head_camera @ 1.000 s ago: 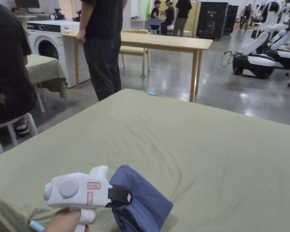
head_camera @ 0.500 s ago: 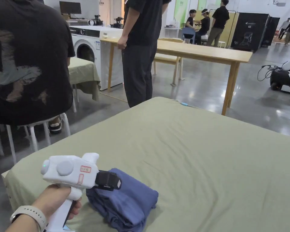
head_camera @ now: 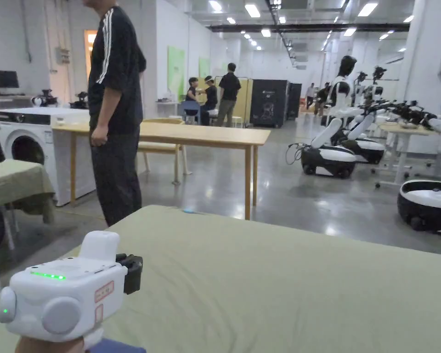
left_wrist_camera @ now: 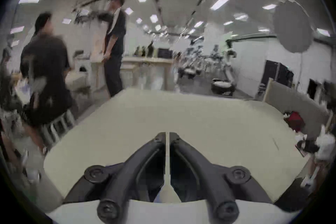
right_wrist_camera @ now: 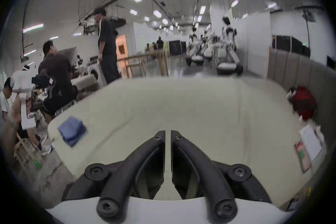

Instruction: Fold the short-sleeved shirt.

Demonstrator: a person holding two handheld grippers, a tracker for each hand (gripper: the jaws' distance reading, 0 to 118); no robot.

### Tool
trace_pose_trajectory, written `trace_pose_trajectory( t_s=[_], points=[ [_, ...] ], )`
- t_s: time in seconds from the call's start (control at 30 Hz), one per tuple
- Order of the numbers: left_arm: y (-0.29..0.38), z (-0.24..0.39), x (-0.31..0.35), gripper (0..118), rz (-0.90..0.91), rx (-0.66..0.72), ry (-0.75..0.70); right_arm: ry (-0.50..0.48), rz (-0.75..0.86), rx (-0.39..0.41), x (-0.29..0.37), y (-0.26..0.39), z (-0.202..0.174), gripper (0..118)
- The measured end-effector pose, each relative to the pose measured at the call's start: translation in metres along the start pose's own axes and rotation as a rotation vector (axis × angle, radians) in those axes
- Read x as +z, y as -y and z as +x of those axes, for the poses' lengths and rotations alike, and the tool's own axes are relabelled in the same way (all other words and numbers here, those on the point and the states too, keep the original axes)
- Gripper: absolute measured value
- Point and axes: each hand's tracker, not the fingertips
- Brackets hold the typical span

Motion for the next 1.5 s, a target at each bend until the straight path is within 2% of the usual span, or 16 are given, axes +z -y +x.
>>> trace_pose_trajectory(
  t_s=[0.07, 0.23, 0.37, 0.47, 0.57, 0.67, 0.77, 0.87, 0.93, 0.97, 1.0, 1.03, 1.13, 1.2, 1.4, 1.5],
  points=[
    [-0.021, 0.059, 0.002, 3, 0.067, -0.056, 0.016, 0.041, 0.098, 0.041, 0.008, -0.04, 0.006, 8],
    [-0.06, 0.16, 0.0, 3, 0.164, -0.033, 0.038, 0.117, 0.223, 0.138, 0.033, -0.131, 0.014, 8],
    [-0.062, 0.203, 0.009, 3, 0.159, -0.012, 0.028, 0.147, 0.231, 0.122, 0.051, -0.157, 0.025, 8],
    [-0.051, 0.22, 0.027, 3, 0.136, 0.007, 0.096, 0.268, 0.2, 0.12, 0.061, -0.153, 0.023, 8],
    [-0.047, 0.231, 0.04, 3, 0.119, 0.005, 0.092, 0.182, 0.228, 0.103, 0.06, -0.146, 0.025, 8],
    [-0.045, 0.24, 0.048, 3, 0.121, -0.087, 0.081, 0.209, 0.235, 0.089, 0.054, -0.141, 0.024, 11],
    [-0.045, 0.242, 0.054, 6, 0.132, -0.085, 0.082, 0.201, 0.228, 0.1, 0.056, -0.14, 0.022, 20],
    [-0.045, 0.242, 0.058, 27, 0.155, -0.068, 0.078, 0.205, 0.224, 0.095, 0.054, -0.139, 0.021, 36],
    [-0.046, 0.241, 0.058, 37, 0.16, -0.057, 0.067, 0.18, 0.228, 0.063, 0.055, -0.137, 0.023, 56],
    [-0.046, 0.241, 0.057, 48, 0.161, -0.05, 0.065, 0.177, 0.231, 0.05, 0.055, -0.137, 0.024, 65],
    [-0.046, 0.24, 0.058, 73, 0.162, -0.045, 0.066, 0.178, 0.237, 0.044, 0.056, -0.136, 0.025, 76],
    [-0.046, 0.24, 0.057, 86, 0.162, -0.043, 0.07, 0.174, 0.243, 0.039, 0.053, -0.135, 0.027, 84],
    [-0.044, 0.24, 0.057, 97, 0.167, -0.04, 0.081, 0.149, 0.247, 0.024, 0.053, -0.135, 0.032, 104],
    [-0.043, 0.241, 0.056, 118, 0.162, -0.039, 0.076, 0.148, 0.253, 0.001, 0.052, -0.134, 0.036, 111],
    [-0.047, 0.245, 0.058, 118, 0.18, -0.046, 0.083, 0.108, 0.27, -0.026, 0.058, -0.136, 0.039, 118],
    [-0.044, 0.247, 0.058, 118, 0.19, -0.052, 0.083, 0.141, 0.263, -0.016, 0.058, -0.136, 0.036, 118]
  ],
)
